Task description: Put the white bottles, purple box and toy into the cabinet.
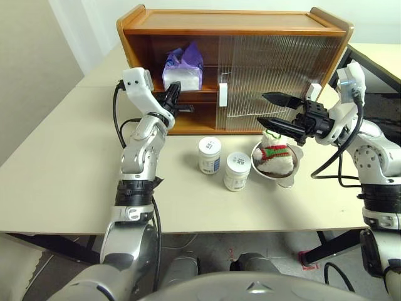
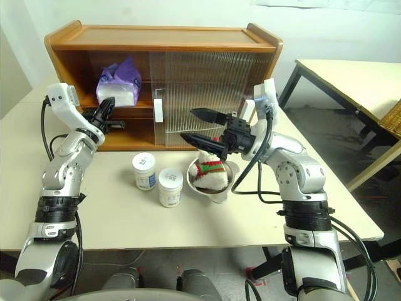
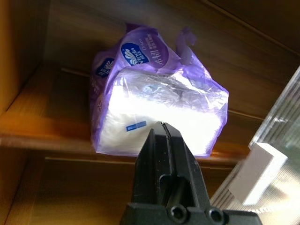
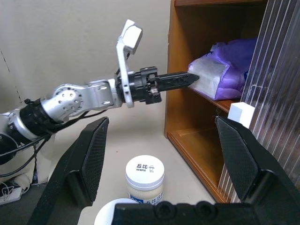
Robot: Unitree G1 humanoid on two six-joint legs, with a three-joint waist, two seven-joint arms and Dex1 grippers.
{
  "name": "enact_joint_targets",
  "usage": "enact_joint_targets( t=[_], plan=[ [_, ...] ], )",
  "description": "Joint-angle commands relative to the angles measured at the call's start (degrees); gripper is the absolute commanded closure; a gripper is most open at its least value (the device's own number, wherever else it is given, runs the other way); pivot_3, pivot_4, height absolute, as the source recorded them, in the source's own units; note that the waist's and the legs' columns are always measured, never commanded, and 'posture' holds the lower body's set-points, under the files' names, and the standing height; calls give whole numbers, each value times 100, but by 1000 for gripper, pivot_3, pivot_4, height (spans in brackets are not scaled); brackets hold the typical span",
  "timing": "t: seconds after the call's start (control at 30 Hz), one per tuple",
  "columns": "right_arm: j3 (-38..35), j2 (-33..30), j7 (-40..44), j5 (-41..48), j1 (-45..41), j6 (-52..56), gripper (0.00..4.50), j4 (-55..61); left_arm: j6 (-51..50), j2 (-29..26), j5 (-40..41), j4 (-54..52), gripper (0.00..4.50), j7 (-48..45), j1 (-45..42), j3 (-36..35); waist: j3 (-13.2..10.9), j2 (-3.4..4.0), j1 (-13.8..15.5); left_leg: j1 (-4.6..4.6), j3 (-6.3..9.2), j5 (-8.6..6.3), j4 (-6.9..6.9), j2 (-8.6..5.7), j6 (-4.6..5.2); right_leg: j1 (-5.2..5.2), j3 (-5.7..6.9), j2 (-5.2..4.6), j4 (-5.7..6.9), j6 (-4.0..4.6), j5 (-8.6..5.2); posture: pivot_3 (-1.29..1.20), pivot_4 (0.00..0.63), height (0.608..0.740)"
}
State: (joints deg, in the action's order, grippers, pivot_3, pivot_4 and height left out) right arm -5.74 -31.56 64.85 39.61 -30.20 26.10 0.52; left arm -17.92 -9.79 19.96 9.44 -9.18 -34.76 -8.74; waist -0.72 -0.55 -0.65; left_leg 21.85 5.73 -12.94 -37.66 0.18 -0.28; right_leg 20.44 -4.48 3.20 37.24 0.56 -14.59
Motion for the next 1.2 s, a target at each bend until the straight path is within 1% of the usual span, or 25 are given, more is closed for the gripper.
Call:
enact_joint_targets(
  t=[0.03, 0.2, 0.4, 0.77, 0.83, 0.87, 0.97, 1.13, 1.2],
  plan=[
    [-10, 6, -34, -27, -4, -3, 0, 52, 286, 0, -90, 597, 4478, -43, -266, -130, 0, 0, -1, 0, 0, -1, 1, 0, 1, 0, -1, 0, -1, 0, 0, -57, 0, 740],
    [3, 14, -39, -31, -21, -11, 0, 47, 854, -93, -266, 1599, 4478, -129, -695, -191, -3, 0, 0, 0, 9, -1, 2, 0, 2, 2, -5, 0, 0, -2, 0, -58, 0, 740],
    [6, 23, -49, -36, -32, -23, 0, 51, 1312, -117, -349, 2365, 4478, -262, -982, -230, -6, -3, 0, 0, 4, -3, 1, -2, 7, 1, -8, 1, -1, -7, -2, -63, 0, 740],
    [1, 40, -48, -51, -31, -50, 0, 15, 1625, -26, -330, 2835, 4478, -585, -1100, -189, -7, -2, -2, -2, -26, 2, -3, -9, 13, -6, -1, 11, -1, -12, 0, -66, 0, 740],
    [1, 50, -52, -49, -22, -52, 0, 20, 1676, -16, -290, 2855, 4478, -699, -1130, -195, -7, -2, -3, -2, -26, 2, -3, -11, 14, -6, -1, 10, -1, -12, 1, -69, 0, 740],
    [-3, 54, -57, -44, -6, -50, 0, 37, 1630, -7, -132, 2577, 4478, -962, -1041, -184, -7, -2, -5, -2, -26, 2, -3, -11, 14, -6, -1, 10, -1, -13, 1, -72, 0, 740],
    [-18, 47, -59, -29, 52, -36, 0, 92, 1079, 5, 591, 1346, 3858, -1557, -613, -250, -10, -4, -22, 5, -30, 2, -2, -12, 14, -1, -1, 12, -3, -14, 0, -73, 0, 740],
    [-12, 59, -55, -31, 48, -34, 0, 79, 413, -403, 964, -182, 2183, -1984, 219, -176, -9, -3, -75, 6, -44, -10, 0, -14, 20, 0, 4, 29, -4, -21, -14, -62, 0, 740],
    [-3, 65, -41, -37, 31, -41, 0, 51, 273, -601, 1057, -591, 1522, -2158, 531, -173, -9, -3, -81, 3, -48, -15, -1, -11, 22, 0, 19, 40, -3, -22, -16, -55, 0, 740]
  ],
)
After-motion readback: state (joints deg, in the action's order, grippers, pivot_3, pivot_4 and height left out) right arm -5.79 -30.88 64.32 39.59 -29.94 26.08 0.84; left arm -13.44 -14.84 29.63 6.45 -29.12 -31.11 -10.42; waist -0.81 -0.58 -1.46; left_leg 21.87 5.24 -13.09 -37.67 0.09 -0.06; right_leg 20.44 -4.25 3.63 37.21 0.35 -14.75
